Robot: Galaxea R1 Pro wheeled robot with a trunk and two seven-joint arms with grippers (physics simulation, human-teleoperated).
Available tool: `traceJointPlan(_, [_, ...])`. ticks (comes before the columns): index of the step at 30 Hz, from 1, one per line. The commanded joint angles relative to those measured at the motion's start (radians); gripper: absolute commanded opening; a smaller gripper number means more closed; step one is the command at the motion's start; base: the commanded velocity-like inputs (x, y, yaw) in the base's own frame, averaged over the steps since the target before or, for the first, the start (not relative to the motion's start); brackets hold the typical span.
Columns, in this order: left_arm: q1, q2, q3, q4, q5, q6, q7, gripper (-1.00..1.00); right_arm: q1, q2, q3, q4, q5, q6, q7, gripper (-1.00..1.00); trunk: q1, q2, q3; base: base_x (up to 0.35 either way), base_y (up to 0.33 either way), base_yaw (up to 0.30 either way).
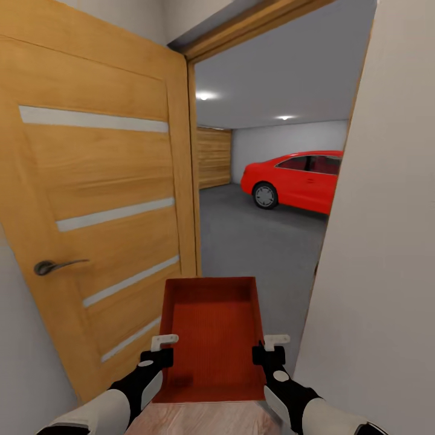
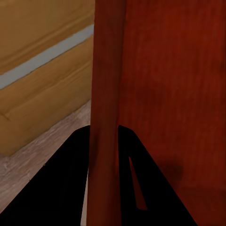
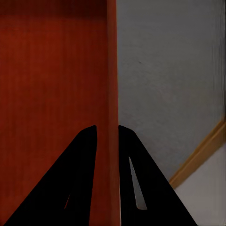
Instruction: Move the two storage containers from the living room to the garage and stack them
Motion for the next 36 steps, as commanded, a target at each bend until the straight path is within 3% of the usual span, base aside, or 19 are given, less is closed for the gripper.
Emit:
traceJointPlan(1, [0.0, 0.017, 0.029, 0.0, -0.004, -0.004, 0.01, -1.0, -0.002, 0.0, -0.014, -0.003, 0.011, 0.004, 0.011, -1.0, 0.001, -0.002, -0.002, 0.311, 0.179, -0.248])
traceJointPlan(16, [0.0, 0.015, 0.029, 0.001, -0.004, 0.0, 0.01, -1.0, -0.001, 0.0, -0.014, -0.003, 0.011, 0.003, 0.011, -1.0, 0.001, -0.002, -0.002, 0.3, 0.212, -0.103])
traceJointPlan(36, [0.0, 0.015, 0.029, 0.001, -0.004, 0.0, 0.01, -1.0, -0.001, 0.0, -0.014, -0.003, 0.011, 0.003, 0.011, -1.0, 0.001, -0.002, -0.002, 0.297, 0.219, -0.271])
